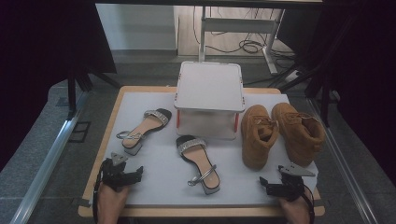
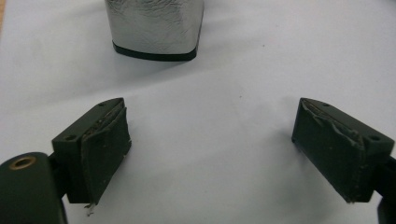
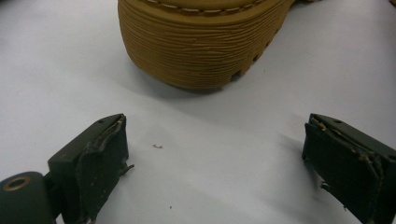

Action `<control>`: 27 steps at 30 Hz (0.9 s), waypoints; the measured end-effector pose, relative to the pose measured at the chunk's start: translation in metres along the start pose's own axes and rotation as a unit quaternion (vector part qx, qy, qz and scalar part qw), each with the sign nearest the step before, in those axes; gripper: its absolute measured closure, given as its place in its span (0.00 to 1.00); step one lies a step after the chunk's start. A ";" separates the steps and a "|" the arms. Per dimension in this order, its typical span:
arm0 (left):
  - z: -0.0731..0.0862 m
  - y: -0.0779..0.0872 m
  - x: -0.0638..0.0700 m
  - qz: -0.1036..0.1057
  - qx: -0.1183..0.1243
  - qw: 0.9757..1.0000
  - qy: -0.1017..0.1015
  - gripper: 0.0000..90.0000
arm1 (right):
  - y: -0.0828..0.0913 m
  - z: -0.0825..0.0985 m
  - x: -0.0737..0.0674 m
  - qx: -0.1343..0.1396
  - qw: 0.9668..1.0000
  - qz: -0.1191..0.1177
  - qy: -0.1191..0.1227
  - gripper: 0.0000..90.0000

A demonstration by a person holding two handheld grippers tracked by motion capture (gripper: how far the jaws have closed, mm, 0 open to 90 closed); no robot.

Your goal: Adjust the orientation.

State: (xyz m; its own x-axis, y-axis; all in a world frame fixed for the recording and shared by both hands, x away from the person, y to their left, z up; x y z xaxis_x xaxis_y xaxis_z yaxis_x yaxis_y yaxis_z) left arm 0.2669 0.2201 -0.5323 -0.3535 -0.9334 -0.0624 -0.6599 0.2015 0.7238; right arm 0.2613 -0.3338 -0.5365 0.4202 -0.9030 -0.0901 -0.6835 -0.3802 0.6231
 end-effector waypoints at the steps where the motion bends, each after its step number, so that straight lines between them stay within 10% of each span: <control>1: 0.000 0.000 0.000 0.000 0.000 1.000 0.000 0.13 | 0.000 0.000 0.000 0.000 1.000 0.000 0.000 0.08; 27: 0.000 0.000 -0.001 0.004 0.002 1.000 0.004 0.13 | 0.000 0.001 0.001 0.003 1.000 -0.003 0.001 0.08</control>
State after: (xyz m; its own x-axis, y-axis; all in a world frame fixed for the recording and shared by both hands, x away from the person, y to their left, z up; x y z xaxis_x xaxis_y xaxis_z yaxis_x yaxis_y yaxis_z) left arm 0.2669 0.2211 -0.5324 -0.3534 -0.9340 -0.0515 -0.6604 0.2101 0.7209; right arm 0.2609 -0.3348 -0.5368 0.4255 -0.9002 -0.0931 -0.6839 -0.3872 0.6184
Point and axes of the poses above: each handheld gripper's, and its own axes: y roughly backward along the jaws, z roughly out of its underside, x roughly to its right, the point moved 1 cm from there along -y, roughly forward along the jaws, and after that the axes turned 7 degrees about -y, right-handed, at the moved point
